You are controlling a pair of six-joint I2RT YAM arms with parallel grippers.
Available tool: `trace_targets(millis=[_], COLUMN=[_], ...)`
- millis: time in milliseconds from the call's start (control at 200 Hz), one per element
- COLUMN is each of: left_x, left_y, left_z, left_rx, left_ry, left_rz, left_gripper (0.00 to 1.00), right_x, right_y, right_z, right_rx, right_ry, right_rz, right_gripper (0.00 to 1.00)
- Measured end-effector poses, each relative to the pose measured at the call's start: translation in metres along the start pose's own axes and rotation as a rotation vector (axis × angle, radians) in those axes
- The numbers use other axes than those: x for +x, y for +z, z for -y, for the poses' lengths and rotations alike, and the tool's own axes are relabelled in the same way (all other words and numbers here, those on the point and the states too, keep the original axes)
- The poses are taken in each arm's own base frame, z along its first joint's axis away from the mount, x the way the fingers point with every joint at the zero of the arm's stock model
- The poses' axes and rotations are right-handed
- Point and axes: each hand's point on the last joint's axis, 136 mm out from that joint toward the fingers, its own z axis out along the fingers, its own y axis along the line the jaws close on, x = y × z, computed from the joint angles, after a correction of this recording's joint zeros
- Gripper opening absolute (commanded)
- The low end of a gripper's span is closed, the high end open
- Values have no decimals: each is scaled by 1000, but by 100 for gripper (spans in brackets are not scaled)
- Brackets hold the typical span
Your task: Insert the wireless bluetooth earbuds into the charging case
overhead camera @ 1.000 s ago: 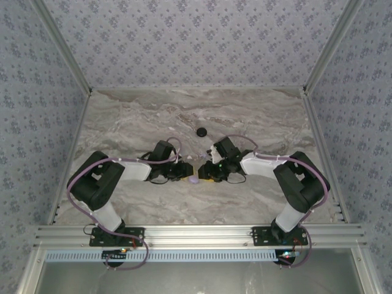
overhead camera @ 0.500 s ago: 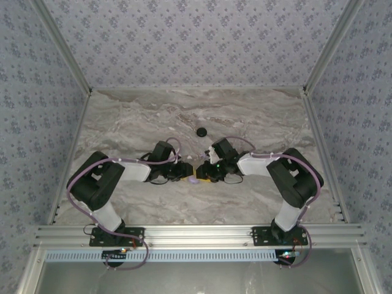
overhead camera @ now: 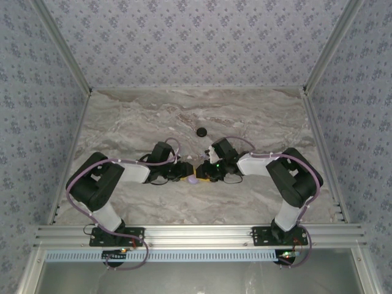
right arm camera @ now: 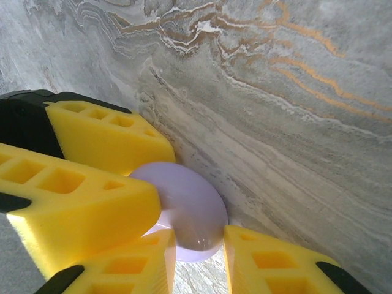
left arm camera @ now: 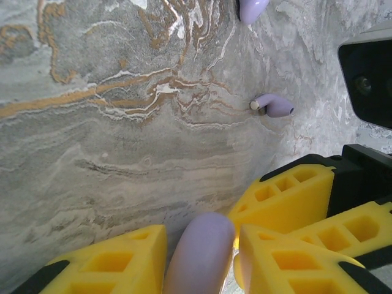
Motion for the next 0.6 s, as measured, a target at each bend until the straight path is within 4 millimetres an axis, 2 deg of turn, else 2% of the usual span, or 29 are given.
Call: trace_targets(millis=[265, 600], left_x=[1, 9], left_y=[-2, -4], left_z=[1, -4], left_rx=[4, -12], left_ry=[3, -3], left_rz=[7, -15], left_gripper=[41, 30], right_x=[-1, -4], right_y=[0, 0], right_z=[1, 2], right_rx=[2, 8], right_ry=[3, 0], right_rz=[1, 16], right_gripper=[26, 26])
